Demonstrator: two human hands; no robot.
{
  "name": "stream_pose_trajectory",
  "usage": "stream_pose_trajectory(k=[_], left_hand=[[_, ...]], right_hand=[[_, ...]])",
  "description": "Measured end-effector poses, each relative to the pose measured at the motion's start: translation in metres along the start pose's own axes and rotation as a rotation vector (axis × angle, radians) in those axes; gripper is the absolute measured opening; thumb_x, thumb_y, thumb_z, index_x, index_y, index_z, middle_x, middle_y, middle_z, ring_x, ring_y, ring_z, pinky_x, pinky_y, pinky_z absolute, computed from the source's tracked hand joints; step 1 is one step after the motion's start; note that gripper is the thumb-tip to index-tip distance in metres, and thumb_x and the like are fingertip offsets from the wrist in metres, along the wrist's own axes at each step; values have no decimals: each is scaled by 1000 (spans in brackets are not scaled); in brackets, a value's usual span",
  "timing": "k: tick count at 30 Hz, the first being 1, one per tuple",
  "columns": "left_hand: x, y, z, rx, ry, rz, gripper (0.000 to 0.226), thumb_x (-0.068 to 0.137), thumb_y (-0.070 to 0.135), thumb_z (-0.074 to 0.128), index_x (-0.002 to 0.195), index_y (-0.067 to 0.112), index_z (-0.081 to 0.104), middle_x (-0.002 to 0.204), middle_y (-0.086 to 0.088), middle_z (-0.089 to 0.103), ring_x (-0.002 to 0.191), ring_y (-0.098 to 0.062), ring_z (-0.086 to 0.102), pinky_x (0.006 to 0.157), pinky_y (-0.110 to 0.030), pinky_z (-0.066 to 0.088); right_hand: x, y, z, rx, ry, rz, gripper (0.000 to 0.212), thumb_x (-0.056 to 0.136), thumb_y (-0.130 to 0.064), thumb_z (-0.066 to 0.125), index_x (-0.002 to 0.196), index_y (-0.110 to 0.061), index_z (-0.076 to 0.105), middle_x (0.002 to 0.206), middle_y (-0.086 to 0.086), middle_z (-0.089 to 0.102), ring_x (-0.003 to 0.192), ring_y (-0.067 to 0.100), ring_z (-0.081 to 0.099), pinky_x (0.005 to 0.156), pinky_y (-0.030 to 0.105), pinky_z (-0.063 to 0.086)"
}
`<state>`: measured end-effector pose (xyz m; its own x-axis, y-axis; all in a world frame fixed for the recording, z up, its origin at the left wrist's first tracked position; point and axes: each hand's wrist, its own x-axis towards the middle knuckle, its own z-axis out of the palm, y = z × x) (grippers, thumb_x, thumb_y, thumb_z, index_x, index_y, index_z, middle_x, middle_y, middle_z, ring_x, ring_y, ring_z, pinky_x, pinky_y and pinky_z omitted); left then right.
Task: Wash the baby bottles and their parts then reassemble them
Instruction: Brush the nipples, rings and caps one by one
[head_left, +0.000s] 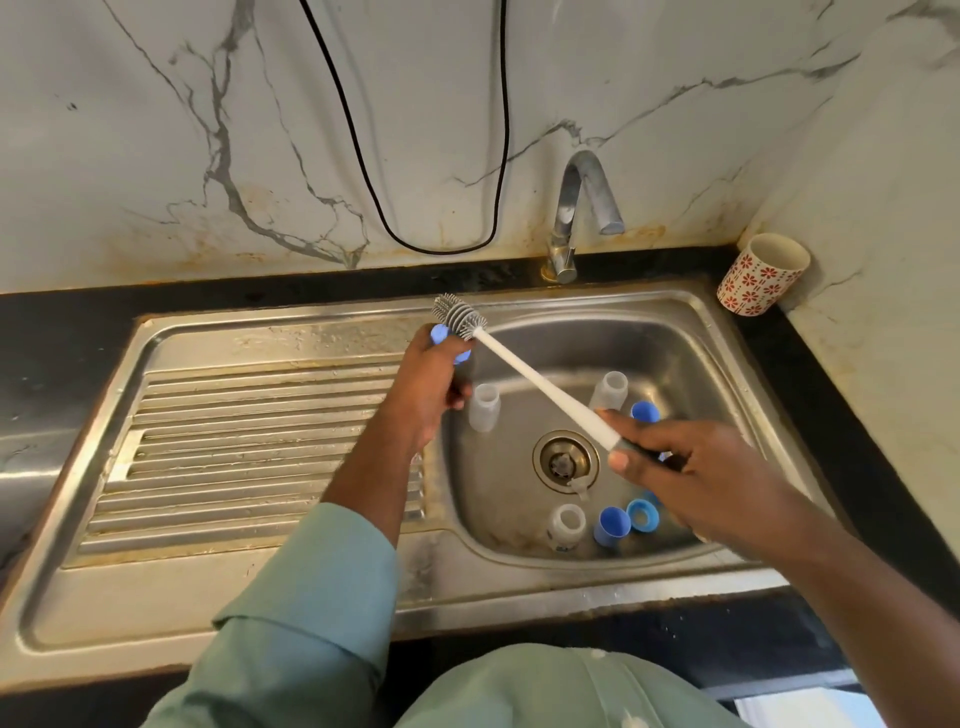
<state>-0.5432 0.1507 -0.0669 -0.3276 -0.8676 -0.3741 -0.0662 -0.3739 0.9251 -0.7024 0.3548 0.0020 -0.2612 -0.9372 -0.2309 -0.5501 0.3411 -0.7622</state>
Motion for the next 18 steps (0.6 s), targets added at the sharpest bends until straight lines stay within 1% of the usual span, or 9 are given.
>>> stream_pose_trajectory(k=[2, 4, 6, 7, 9, 12, 13, 16, 18], left_hand=[[-5, 0, -6, -282, -147, -167, 21, 95, 30, 42, 94, 16, 57, 79, -4, 52, 48, -14, 41, 49, -25, 27], [-6, -1, -8, -508, -233, -215, 40, 98, 44, 37, 85, 14, 60, 73, -3, 53, 50, -14, 39, 50, -25, 26], [-5, -2, -8, -677, -182, -216, 52, 101, 55, 34, 80, 15, 59, 66, -2, 50, 52, -12, 39, 50, -25, 31], [-4, -3, -7, -739, -127, -209, 52, 102, 55, 34, 79, 15, 57, 64, -2, 48, 52, -11, 39, 50, -24, 33], [-4, -4, -1, -761, -45, -189, 47, 102, 51, 38, 78, 15, 55, 62, -2, 44, 52, -11, 37, 53, -23, 33], [-7, 2, 11, -745, 6, -196, 42, 102, 48, 40, 80, 16, 55, 61, 0, 44, 50, -10, 38, 50, -23, 33], [-4, 7, 11, -788, 40, -203, 40, 103, 46, 40, 81, 15, 55, 59, 0, 46, 49, -10, 39, 48, -22, 35], [-4, 14, 11, -873, 125, -196, 36, 102, 41, 46, 78, 15, 53, 54, 0, 49, 47, -9, 47, 46, -20, 44], [-11, 9, 22, -752, 124, -205, 38, 101, 44, 48, 77, 15, 55, 58, -1, 48, 50, -10, 45, 52, -23, 43]], right_hand=[[3, 3, 6, -24, 23, 1, 38, 93, -25, 62, 127, -41, 55, 67, -8, 63, 49, -1, 51, 48, 10, 40], [4, 4, 12, -8, 30, 2, 39, 93, -25, 63, 130, -37, 56, 66, -6, 61, 49, 0, 49, 49, 12, 41], [-2, 5, 20, -4, 5, -30, 41, 93, -24, 63, 131, -33, 56, 64, -7, 58, 50, -1, 49, 51, 12, 39], [-6, 4, 25, -4, -19, -53, 41, 93, -23, 63, 132, -31, 56, 63, -11, 58, 51, -1, 49, 52, 13, 40], [-8, 2, 32, 21, -24, -54, 39, 94, -21, 61, 133, -27, 57, 63, -21, 60, 52, -2, 49, 54, 14, 42], [1, 3, 33, 33, 52, -13, 39, 95, -22, 60, 133, -28, 57, 72, -4, 64, 52, -1, 50, 56, 16, 46], [0, 2, 32, 13, 50, -20, 39, 95, -22, 60, 133, -28, 57, 70, -5, 62, 53, -2, 51, 57, 14, 46], [-14, 0, 34, -13, -37, -90, 39, 95, -20, 60, 133, -24, 57, 63, -24, 57, 56, -1, 53, 58, 11, 41], [-7, 0, 34, 15, 7, -51, 39, 96, -20, 59, 134, -24, 56, 62, -17, 58, 51, 0, 49, 55, 12, 42]])
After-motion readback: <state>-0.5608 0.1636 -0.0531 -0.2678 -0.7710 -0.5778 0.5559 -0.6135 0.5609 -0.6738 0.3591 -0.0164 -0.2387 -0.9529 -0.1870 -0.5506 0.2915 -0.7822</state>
